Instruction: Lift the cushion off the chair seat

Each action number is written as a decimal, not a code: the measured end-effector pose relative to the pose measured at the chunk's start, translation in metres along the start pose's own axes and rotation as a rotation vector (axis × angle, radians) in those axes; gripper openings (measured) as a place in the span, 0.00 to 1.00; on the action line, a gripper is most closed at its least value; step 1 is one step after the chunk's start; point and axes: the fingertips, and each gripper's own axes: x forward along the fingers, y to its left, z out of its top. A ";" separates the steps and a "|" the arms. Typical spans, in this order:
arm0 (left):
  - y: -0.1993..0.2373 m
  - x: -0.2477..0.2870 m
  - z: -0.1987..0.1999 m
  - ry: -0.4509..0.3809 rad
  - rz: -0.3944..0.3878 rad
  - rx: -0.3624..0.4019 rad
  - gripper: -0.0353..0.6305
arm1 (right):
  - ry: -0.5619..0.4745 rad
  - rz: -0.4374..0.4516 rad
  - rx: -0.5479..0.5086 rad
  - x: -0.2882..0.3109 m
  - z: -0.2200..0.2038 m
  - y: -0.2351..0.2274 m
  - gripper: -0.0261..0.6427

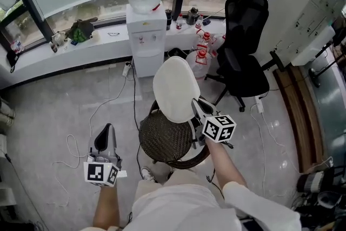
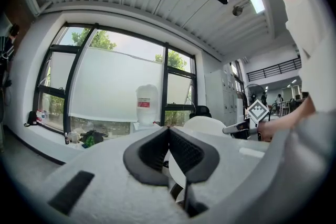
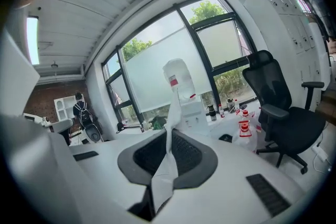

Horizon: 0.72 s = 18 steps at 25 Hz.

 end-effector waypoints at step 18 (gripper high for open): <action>0.015 -0.022 0.091 -0.142 0.039 0.002 0.08 | -0.251 0.026 -0.038 -0.077 0.128 0.034 0.09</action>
